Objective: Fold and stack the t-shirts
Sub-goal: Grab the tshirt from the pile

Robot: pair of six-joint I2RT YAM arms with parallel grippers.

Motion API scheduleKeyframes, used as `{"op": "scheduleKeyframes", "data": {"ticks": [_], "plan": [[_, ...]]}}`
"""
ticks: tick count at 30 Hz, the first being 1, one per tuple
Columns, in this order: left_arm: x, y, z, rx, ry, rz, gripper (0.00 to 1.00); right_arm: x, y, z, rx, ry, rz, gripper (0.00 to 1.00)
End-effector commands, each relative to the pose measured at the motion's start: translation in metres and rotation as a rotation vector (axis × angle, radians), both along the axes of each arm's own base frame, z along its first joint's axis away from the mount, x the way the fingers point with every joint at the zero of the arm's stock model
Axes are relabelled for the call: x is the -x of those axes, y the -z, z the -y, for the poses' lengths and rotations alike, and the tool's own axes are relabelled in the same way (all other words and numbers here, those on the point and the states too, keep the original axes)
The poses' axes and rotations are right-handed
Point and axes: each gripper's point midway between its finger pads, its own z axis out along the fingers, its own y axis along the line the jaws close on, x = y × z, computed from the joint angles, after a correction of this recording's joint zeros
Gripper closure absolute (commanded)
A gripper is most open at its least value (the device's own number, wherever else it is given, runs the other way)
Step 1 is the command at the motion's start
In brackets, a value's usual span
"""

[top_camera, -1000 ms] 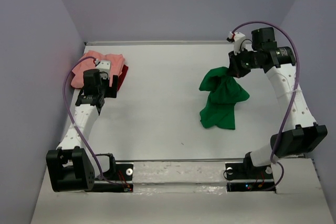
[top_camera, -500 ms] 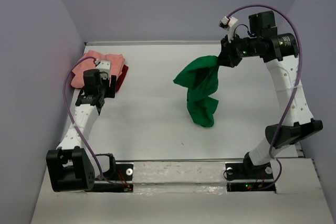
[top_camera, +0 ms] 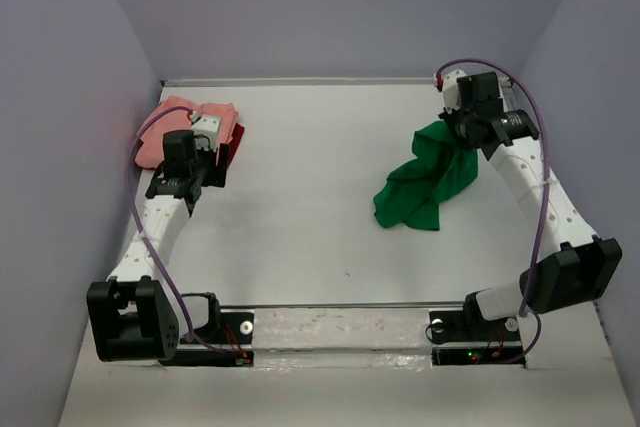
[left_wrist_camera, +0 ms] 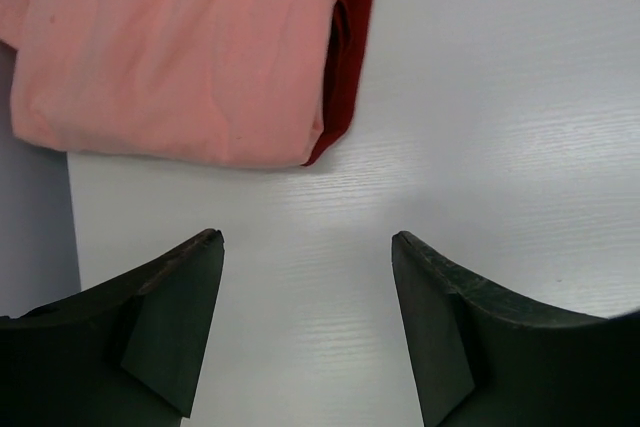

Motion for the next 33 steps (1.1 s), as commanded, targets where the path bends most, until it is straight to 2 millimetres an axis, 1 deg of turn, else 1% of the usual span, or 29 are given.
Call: {"op": "scheduleKeyframes", "data": {"ticks": [1, 2, 3, 5, 6, 7, 8, 9, 10, 11, 12, 13, 15, 16, 17, 18, 20, 21, 22, 23, 24, 25, 26, 27, 28, 30, 31, 32, 33], "plan": [[-0.008, -0.012, 0.051, 0.04, 0.211, 0.005, 0.23, -0.016, 0.019, 0.046, 0.193, 0.193, 0.063, 1.0], [-0.008, -0.007, 0.06, 0.039, 0.237, -0.015, 0.24, -0.014, 0.024, 0.053, 0.23, 0.231, 0.06, 1.0], [-0.007, -0.006, 0.077, 0.029, 0.288, -0.02, 0.25, -0.01, 0.039, 0.059, 0.252, 0.244, 0.023, 1.0], [-0.007, -0.001, 0.092, 0.015, 0.328, -0.038, 0.29, -0.007, 0.047, 0.07, 0.312, 0.286, 0.008, 1.0], [-0.006, 0.0, 0.106, 0.009, 0.37, -0.042, 0.31, -0.007, 0.051, 0.071, 0.321, 0.292, 0.002, 1.0], [-0.008, 0.003, 0.112, 0.0, 0.38, -0.053, 0.31, -0.004, 0.056, 0.074, 0.346, 0.294, -0.016, 1.0], [-0.008, 0.004, 0.117, -0.006, 0.39, -0.057, 0.31, -0.005, 0.057, 0.076, 0.357, 0.304, -0.01, 1.0], [-0.008, 0.006, 0.122, -0.013, 0.398, -0.063, 0.31, -0.005, 0.062, 0.077, 0.372, 0.303, -0.027, 0.92], [-0.006, 0.011, 0.13, -0.022, 0.416, -0.077, 0.31, -0.005, 0.062, 0.081, 0.395, 0.318, -0.03, 0.79], [-0.005, 0.013, 0.134, -0.025, 0.426, -0.082, 0.31, -0.006, 0.061, 0.086, 0.4, 0.338, -0.026, 0.64], [-0.004, 0.014, 0.138, -0.025, 0.436, -0.085, 0.31, -0.009, 0.06, 0.086, 0.4, 0.345, -0.019, 0.49], [-0.002, 0.013, 0.144, -0.017, 0.453, -0.086, 0.31, -0.011, 0.058, 0.089, 0.4, 0.36, -0.016, 0.23], [0.004, 0.011, 0.159, -0.004, 0.508, -0.084, 0.29, -0.019, 0.042, 0.091, 0.373, 0.395, 0.034, 0.07], [0.01, 0.012, 0.173, -0.003, 0.561, -0.089, 0.28, -0.021, 0.034, 0.094, 0.356, 0.418, 0.059, 0.01], [0.013, 0.014, 0.18, -0.009, 0.586, -0.092, 0.28, -0.023, 0.027, 0.098, 0.342, 0.438, 0.079, 0.0], [0.012, 0.019, 0.185, -0.036, 0.597, -0.106, 0.28, -0.028, 0.01, 0.104, 0.314, 0.467, 0.124, 0.0], [0.016, 0.024, 0.202, -0.057, 0.654, -0.126, 0.28, -0.03, -0.001, 0.111, 0.291, 0.49, 0.157, 0.0], [0.019, 0.024, 0.215, -0.062, 0.696, -0.128, 0.28, -0.028, -0.004, 0.114, 0.284, 0.493, 0.164, 0.0], [0.015, 0.019, 0.227, -0.045, 0.738, -0.118, 0.28, -0.025, -0.002, 0.116, 0.281, 0.489, 0.158, 0.0], [0.011, 0.015, 0.234, -0.041, 0.77, -0.104, 0.27, -0.023, -0.004, 0.113, 0.263, 0.465, 0.172, 0.0], [0.003, 0.008, 0.247, -0.018, 0.803, -0.096, 0.27, -0.017, 0.011, 0.115, 0.258, 0.456, 0.139, 0.0], [-0.002, 0.005, 0.255, -0.005, 0.824, -0.096, 0.27, -0.013, 0.019, 0.112, 0.247, 0.439, 0.123, 0.0], [-0.006, 0.005, 0.261, 0.008, 0.837, -0.101, 0.27, -0.008, 0.023, 0.115, 0.243, 0.45, 0.122, 0.0], [-0.012, 0.004, 0.27, 0.025, 0.848, -0.107, 0.27, -0.004, 0.03, 0.114, 0.238, 0.438, 0.107, 0.0], [-0.021, 0.007, 0.287, 0.066, 0.869, -0.139, 0.27, 0.006, 0.041, 0.113, 0.242, 0.426, 0.08, 0.0], [-0.028, 0.013, 0.305, 0.11, 0.888, -0.183, 0.27, 0.013, 0.051, 0.116, 0.24, 0.432, 0.066, 0.0], [-0.032, 0.019, 0.323, 0.155, 0.908, -0.221, 0.28, 0.02, 0.06, 0.117, 0.246, 0.427, 0.045, 0.0], [-0.033, 0.022, 0.332, 0.177, 0.918, -0.233, 0.28, 0.025, 0.062, 0.12, 0.245, 0.442, 0.041, 0.0], [-0.034, 0.024, 0.341, 0.199, 0.929, -0.246, 0.28, 0.027, 0.065, 0.12, 0.244, 0.437, 0.034, 0.0]]}}
